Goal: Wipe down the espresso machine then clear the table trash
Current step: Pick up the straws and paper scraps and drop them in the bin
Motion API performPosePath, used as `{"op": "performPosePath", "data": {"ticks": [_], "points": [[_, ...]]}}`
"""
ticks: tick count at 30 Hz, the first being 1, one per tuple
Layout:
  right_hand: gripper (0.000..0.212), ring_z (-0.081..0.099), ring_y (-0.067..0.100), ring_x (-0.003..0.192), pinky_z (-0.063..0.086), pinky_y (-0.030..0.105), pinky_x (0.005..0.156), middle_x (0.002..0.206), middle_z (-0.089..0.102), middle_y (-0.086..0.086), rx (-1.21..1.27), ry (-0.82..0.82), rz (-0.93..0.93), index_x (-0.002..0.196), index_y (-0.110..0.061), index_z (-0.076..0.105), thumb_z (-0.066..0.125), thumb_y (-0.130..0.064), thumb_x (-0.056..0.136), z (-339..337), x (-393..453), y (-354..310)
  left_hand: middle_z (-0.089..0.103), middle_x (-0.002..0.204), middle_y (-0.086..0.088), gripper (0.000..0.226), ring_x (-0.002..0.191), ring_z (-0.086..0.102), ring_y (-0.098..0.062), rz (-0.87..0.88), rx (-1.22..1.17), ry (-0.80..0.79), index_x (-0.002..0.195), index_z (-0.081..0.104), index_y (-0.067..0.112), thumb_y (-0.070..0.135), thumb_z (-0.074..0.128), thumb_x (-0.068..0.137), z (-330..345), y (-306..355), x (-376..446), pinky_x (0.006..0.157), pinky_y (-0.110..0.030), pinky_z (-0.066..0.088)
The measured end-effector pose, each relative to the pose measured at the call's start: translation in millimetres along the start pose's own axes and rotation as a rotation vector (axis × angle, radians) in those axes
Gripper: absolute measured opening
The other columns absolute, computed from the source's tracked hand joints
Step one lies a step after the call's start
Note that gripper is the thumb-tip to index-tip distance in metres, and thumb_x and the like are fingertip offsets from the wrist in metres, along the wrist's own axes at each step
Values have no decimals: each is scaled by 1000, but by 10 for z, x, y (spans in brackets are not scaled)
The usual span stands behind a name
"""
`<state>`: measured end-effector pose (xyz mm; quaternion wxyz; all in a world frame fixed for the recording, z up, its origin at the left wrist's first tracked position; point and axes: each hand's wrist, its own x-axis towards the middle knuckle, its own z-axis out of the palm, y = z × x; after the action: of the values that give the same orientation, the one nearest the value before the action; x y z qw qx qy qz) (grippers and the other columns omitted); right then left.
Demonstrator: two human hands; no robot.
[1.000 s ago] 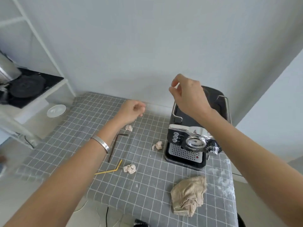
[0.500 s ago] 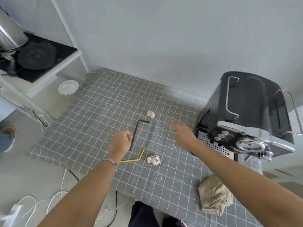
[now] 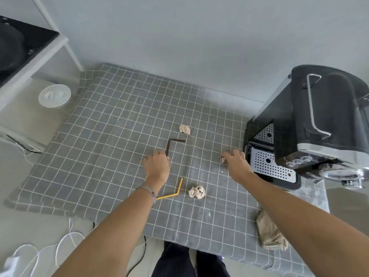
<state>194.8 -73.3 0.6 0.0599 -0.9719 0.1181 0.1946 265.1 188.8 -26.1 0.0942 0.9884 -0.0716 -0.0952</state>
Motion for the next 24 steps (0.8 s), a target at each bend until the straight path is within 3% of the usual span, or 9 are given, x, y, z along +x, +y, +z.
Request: {"op": "performPosePath", "data": {"ticks": [5,7,8,10,13,15,18,20,24], "points": [[53,49,29,109,52,35,86,125,47,14,198,32,8,136,-19,48,42,9,92,-12,-140,-107,62,99,-12,21,86,61,-25,41,123,-74,102,57,3,9,38,95,-34,-10,-33,71,-33,50],[50,55,22,97,54,25,77,124,47,12,339,74,-16,135,-21,51,40,6,94,-48,-253,-249,60,101,-14,20,82,60,-23,47,72,-96,104,56,1,10,39,96,-42,-43,-35,65,-29,51],[50,56,17,88,51,19,72,121,47,9,390,89,-43,133,-22,54,39,7,95,-65,-318,-333,59,101,-14,20,77,60,-21,43,2,-113,105,55,0,12,40,98,-70,-62,-41,62,-25,51],[48,54,13,87,48,15,77,118,46,6,475,81,-102,129,-18,59,37,7,95,-46,-441,-514,59,93,-14,19,62,58,-18,34,-204,-148,104,53,2,15,40,100,-134,-123,-63,51,-23,49],[36,53,18,96,51,26,91,122,47,8,524,12,-221,122,-9,63,39,1,98,96,-618,-730,60,73,-9,13,54,59,-15,-4,-634,-158,93,47,7,15,40,100,-258,-310,-228,52,-34,56],[27,52,20,103,49,37,96,123,44,8,508,-41,-272,121,-10,61,46,-17,99,222,-704,-804,61,77,-5,7,58,58,-9,7,-746,-140,94,47,8,13,43,99,-292,-437,-395,57,-31,55],[49,39,19,118,41,34,105,129,35,4,344,-109,-320,130,-21,52,60,-46,89,387,-777,-826,65,88,-2,9,68,59,-8,48,-650,-21,103,51,8,13,50,96,-157,-588,-628,68,-32,55],[53,37,22,124,38,35,107,133,34,5,257,-91,-340,131,-24,51,66,-45,85,461,-806,-803,63,100,-4,18,84,60,-13,109,-565,78,111,55,7,17,49,97,-41,-606,-753,76,-34,55],[34,47,26,121,48,36,99,134,39,7,314,-45,-332,121,-18,58,66,-25,89,542,-800,-698,52,130,-7,34,114,53,-21,219,-381,145,132,48,18,25,43,98,67,-480,-812,88,-39,54]]}}
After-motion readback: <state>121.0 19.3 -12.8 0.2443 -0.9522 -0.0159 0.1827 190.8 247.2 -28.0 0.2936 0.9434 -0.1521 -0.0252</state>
